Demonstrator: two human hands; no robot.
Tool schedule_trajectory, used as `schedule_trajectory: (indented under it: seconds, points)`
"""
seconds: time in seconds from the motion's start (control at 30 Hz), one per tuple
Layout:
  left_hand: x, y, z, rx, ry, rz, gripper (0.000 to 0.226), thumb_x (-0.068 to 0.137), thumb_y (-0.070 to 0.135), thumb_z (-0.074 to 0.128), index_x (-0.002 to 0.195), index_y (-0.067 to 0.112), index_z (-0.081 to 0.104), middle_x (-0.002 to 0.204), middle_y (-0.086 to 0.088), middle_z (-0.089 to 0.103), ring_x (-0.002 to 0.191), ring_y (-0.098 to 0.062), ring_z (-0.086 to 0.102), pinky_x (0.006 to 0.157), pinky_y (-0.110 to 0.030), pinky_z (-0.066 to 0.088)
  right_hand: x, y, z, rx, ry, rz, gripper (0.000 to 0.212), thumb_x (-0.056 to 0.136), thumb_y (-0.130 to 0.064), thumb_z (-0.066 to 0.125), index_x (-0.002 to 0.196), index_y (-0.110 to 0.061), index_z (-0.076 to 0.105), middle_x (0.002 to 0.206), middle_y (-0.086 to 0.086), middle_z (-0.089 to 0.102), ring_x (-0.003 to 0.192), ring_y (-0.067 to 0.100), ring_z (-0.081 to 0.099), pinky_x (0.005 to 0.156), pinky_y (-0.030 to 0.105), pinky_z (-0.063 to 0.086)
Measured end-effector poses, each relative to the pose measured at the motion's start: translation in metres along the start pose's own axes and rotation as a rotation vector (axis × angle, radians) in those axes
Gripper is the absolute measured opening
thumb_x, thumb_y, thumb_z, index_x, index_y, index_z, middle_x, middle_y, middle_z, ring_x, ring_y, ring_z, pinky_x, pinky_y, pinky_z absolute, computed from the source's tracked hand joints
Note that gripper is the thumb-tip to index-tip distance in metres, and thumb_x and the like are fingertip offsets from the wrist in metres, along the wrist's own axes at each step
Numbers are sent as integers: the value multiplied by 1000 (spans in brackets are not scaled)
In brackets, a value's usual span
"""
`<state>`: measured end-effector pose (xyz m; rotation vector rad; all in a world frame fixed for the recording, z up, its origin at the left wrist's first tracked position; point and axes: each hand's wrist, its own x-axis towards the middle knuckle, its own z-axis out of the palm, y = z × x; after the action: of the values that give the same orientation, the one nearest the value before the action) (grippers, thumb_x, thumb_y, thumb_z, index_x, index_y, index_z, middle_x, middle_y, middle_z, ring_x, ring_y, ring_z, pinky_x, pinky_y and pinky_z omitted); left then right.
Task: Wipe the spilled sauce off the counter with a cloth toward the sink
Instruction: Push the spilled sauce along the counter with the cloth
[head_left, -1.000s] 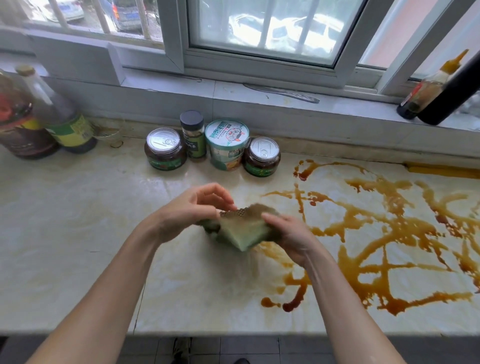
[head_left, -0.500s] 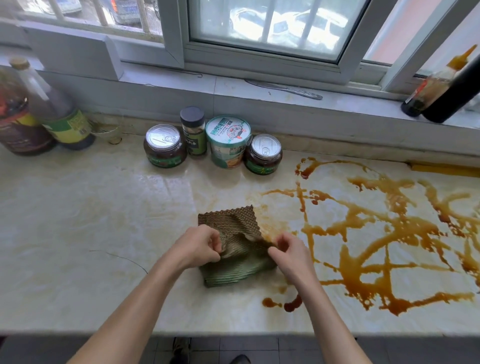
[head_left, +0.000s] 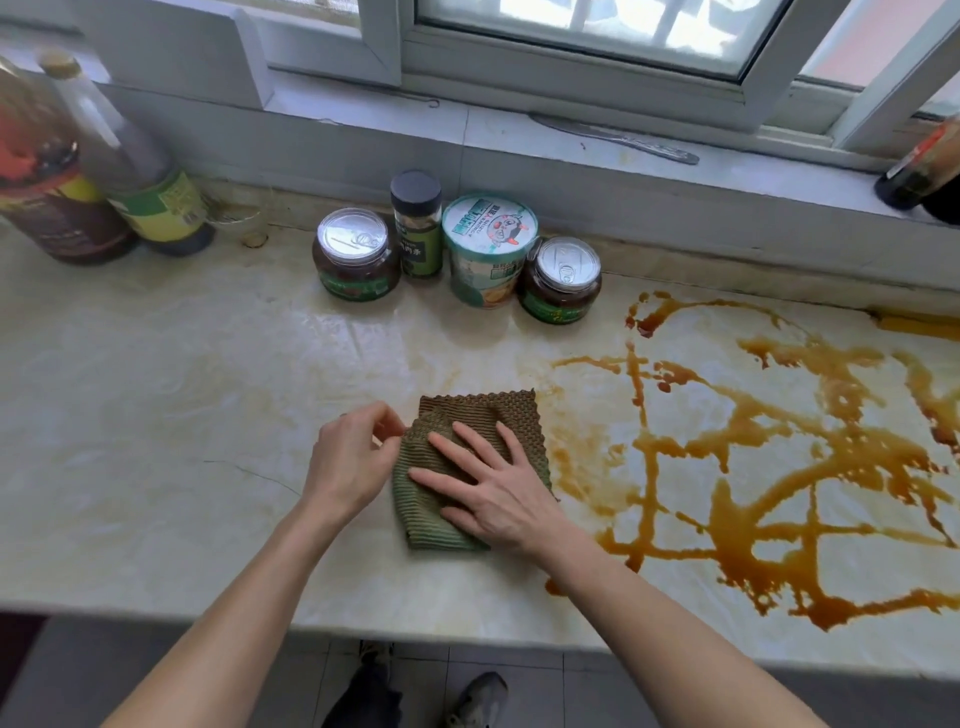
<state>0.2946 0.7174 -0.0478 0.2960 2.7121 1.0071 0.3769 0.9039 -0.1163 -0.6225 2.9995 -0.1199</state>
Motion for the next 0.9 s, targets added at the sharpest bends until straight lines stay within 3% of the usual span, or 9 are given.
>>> schedule_trajectory:
  seconds: [0.13, 0.23, 0.33, 0.47, 0.57, 0.7, 0.8, 0.9]
  points:
    - [2, -1, 8, -42, 15, -19, 9, 82, 13, 62, 81, 21, 66, 77, 9, 66, 67, -14, 62, 72, -30, 50, -13, -8, 6, 53, 30, 133, 56, 97, -60, 30, 150, -44, 25, 161, -3, 21, 148, 21, 17, 115, 55, 19]
    - [2, -6, 8, -52, 21, -28, 12, 82, 9, 60, 83, 20, 66, 80, 8, 65, 67, -15, 62, 73, -31, 50, -26, -3, 9, 76, 83, 452, 64, 94, -67, 21, 152, -41, 18, 162, -3, 12, 149, 18, 6, 115, 54, 13]
    - [1, -14, 8, -42, 63, -56, 14, 80, 7, 59, 84, 18, 65, 83, 6, 66, 69, -16, 61, 74, -31, 47, -19, -11, 7, 147, 135, 718, 68, 93, -65, 25, 153, -36, 19, 163, -2, 6, 150, 21, -1, 117, 53, 2]
    - [4, -16, 15, -21, 123, -64, 17, 80, 4, 58, 87, 18, 64, 86, 2, 65, 72, -18, 58, 74, -32, 46, -10, -52, 13, 116, 135, 544, 63, 94, -56, 35, 153, -36, 23, 162, -1, 13, 149, 28, 5, 115, 56, 9]
    - [6, -11, 22, 10, 98, -17, 19, 80, 5, 58, 92, 17, 65, 91, -1, 62, 76, -18, 58, 76, -34, 48, -21, -32, 15, 55, 125, 422, 58, 96, -54, 34, 151, -38, 26, 160, -3, 21, 148, 27, 15, 114, 55, 16]
    - [5, -10, 24, 41, 85, -8, 22, 81, 5, 56, 99, 15, 64, 99, -5, 59, 89, -22, 60, 80, -36, 46, -28, 13, 12, 117, 259, 652, 48, 95, -39, 38, 141, -27, 46, 149, 3, 41, 138, 28, 33, 110, 50, 28]
    - [-1, -11, 25, 71, 73, -28, 24, 82, 5, 56, 103, 14, 64, 103, -7, 58, 95, -25, 59, 81, -36, 45, -19, -9, 8, 189, 423, 761, 38, 88, -23, 56, 126, -20, 59, 131, 8, 54, 117, 27, 41, 90, 48, 45]
    - [-9, -11, 29, 106, 55, -31, 26, 82, 6, 56, 105, 13, 63, 104, -8, 57, 98, -27, 57, 81, -37, 45, -23, -52, 18, 134, 357, 494, 43, 85, -27, 61, 127, -25, 56, 130, 5, 54, 112, 26, 44, 84, 39, 44]
